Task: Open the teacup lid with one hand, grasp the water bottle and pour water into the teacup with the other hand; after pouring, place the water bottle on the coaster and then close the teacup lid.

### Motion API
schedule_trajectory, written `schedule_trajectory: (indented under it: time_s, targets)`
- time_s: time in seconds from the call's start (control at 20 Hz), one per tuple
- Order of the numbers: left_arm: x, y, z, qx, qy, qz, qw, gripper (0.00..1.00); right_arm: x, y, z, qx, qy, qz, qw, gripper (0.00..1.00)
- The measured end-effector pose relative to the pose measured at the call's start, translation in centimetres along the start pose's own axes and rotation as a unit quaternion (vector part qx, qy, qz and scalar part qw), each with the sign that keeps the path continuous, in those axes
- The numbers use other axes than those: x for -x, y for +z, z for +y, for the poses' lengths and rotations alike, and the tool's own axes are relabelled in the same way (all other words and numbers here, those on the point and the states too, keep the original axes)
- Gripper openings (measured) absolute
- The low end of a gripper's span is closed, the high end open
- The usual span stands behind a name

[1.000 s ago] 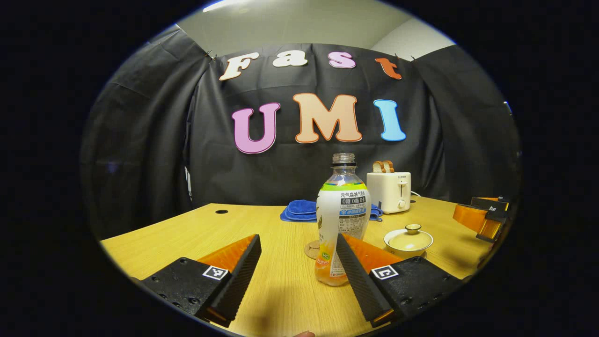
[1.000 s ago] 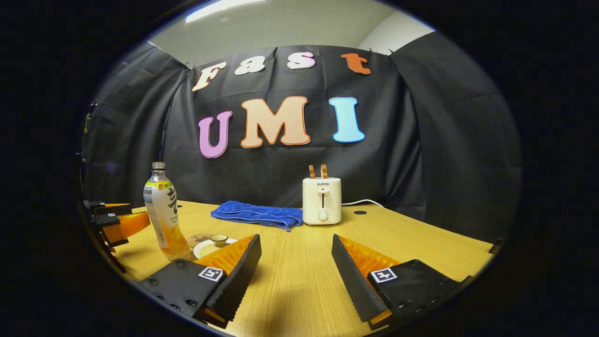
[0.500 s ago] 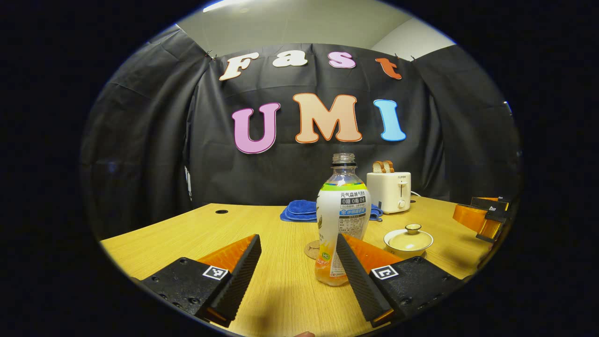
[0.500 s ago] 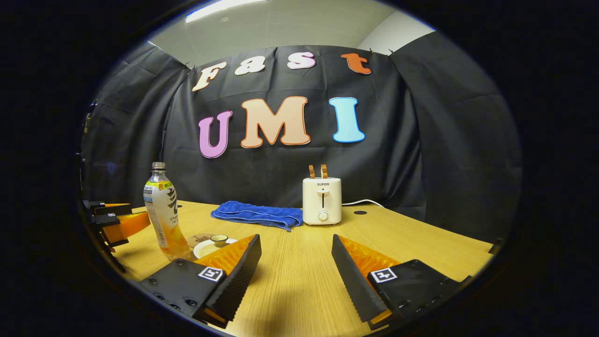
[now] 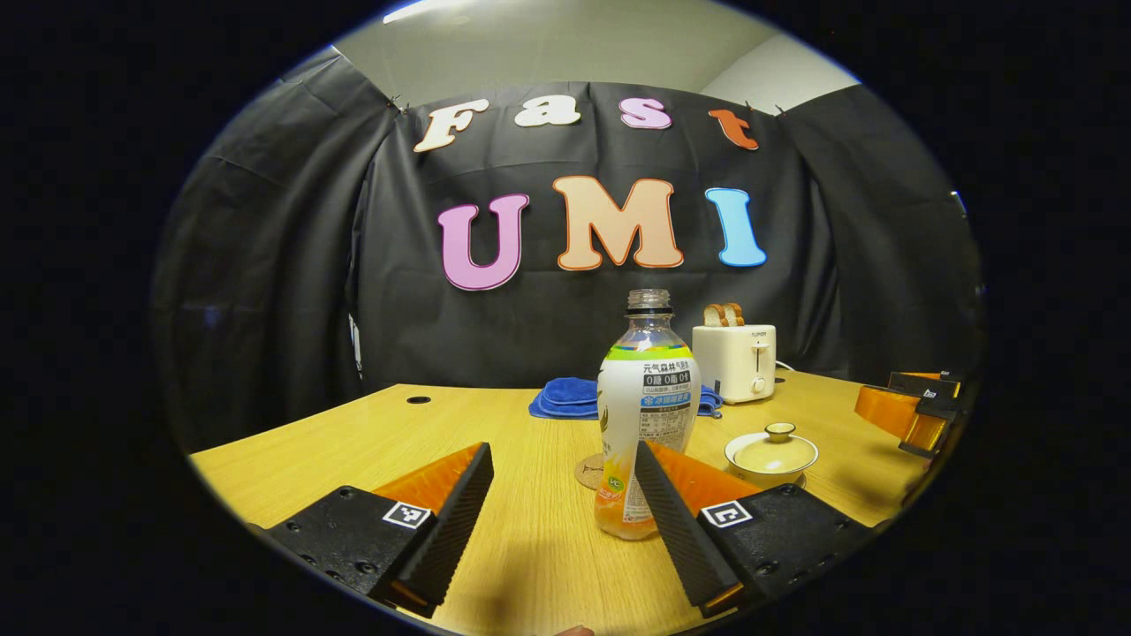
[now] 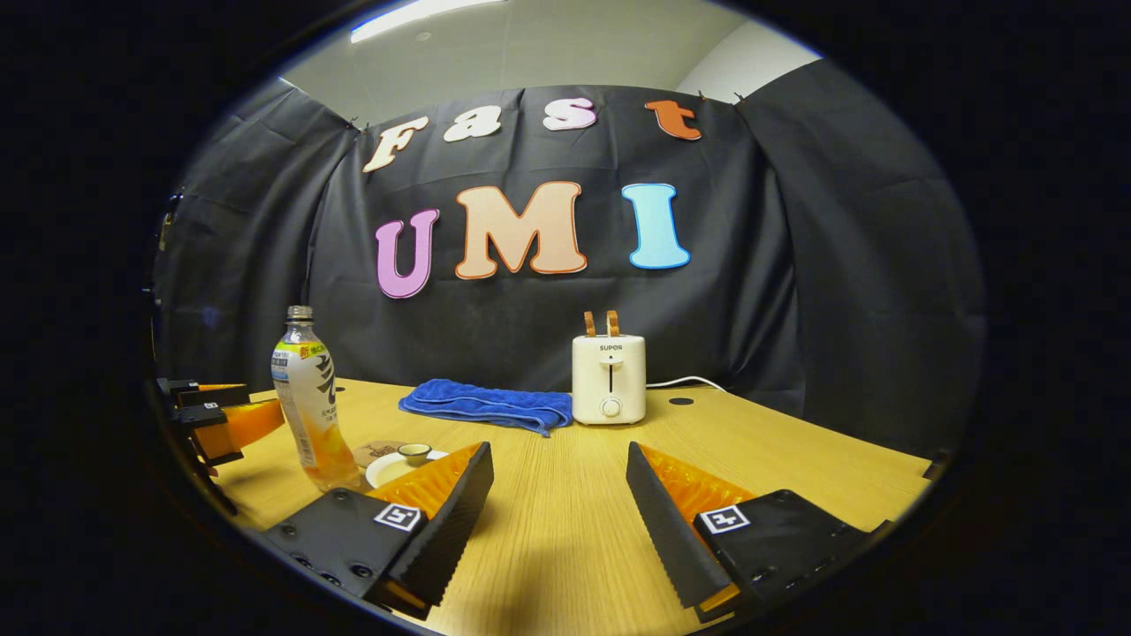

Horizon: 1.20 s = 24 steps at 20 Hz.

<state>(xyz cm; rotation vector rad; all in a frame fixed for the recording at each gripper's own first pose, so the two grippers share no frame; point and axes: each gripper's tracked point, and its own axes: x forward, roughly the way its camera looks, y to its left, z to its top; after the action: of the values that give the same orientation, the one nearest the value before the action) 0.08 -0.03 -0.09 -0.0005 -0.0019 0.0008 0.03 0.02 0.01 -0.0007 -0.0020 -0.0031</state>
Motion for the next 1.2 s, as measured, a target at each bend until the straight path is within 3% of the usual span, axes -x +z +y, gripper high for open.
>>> schedule_trajectory:
  time_s: [0.65, 0.75, 0.85, 0.9, 0.95, 1.2]
  targets:
    - [0.1, 0.0, 0.0, 0.000, 0.000, 0.000, 1.000, 0.94, -1.2, -0.2, 3.4, -0.025, 0.065, 0.028, 0.997, 0.94]
    - [0.1, 0.0, 0.0, 0.000, 0.000, 0.000, 1.000, 0.94, -1.6, 0.0, 4.2, -0.021, 0.076, 0.029, 0.996, 1.00]
    - [0.0, 0.0, 0.0, 0.000, 0.000, 0.000, 1.000, 0.94, -1.9, 0.1, 5.4, -0.016, 0.090, 0.033, 0.995, 0.94]
    - [0.0, 0.0, 0.0, 0.000, 0.000, 0.001, 1.000, 0.95, -2.0, 0.2, 5.9, -0.013, 0.096, 0.035, 0.995, 1.00]
    - [0.0, 0.0, 0.0, 0.001, 0.000, 0.001, 1.000, 0.94, -2.0, 0.2, 6.4, -0.011, 0.100, 0.036, 0.994, 0.94]
    - [0.1, 0.0, 0.0, 0.001, 0.000, 0.001, 1.000, 0.94, -3.0, 0.1, 8.6, -0.005, 0.121, 0.046, 0.992, 0.98]
